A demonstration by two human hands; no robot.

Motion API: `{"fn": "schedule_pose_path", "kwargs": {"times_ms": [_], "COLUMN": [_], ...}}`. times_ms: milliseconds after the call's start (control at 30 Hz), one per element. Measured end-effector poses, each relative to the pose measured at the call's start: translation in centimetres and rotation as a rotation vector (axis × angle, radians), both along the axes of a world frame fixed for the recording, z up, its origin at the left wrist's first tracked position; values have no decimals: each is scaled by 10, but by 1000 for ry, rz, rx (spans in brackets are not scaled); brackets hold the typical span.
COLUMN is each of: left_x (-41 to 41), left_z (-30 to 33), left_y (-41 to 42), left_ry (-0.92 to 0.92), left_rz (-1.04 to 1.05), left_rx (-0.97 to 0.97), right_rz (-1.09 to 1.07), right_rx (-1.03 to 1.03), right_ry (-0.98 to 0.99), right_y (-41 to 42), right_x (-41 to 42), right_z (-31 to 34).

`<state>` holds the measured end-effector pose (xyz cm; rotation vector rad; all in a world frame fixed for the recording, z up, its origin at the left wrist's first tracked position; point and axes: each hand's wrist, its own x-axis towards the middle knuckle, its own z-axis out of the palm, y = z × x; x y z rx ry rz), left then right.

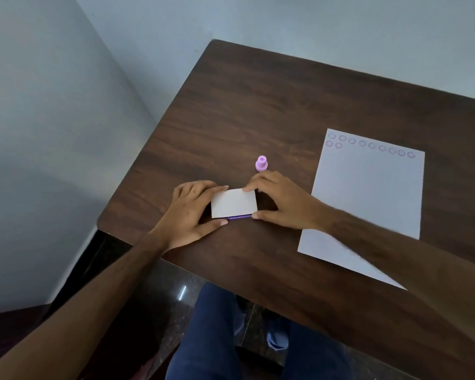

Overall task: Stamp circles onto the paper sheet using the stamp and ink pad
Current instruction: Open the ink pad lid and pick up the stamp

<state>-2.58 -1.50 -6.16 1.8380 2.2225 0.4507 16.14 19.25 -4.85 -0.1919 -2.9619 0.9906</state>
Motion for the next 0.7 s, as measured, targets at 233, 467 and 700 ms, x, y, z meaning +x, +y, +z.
{"fn": "schedule_pose_path", "kwargs": {"times_ms": [233, 467, 700], "left_x": [-8, -13, -17], "left_z": [-3, 9, 25], "left_y": [8, 15, 21], "left_ry": [-169, -129, -87], "left_rz": [6, -34, -3], "left_rx": [72, 363, 657], "right_rz": [-133, -183, -332], "right_rx": [-199, -336, -695], "right_ry": [9, 180, 280], "right_y": [4, -3, -19], "right_x": [3, -4, -19], "right_z": [11, 30, 52]}}
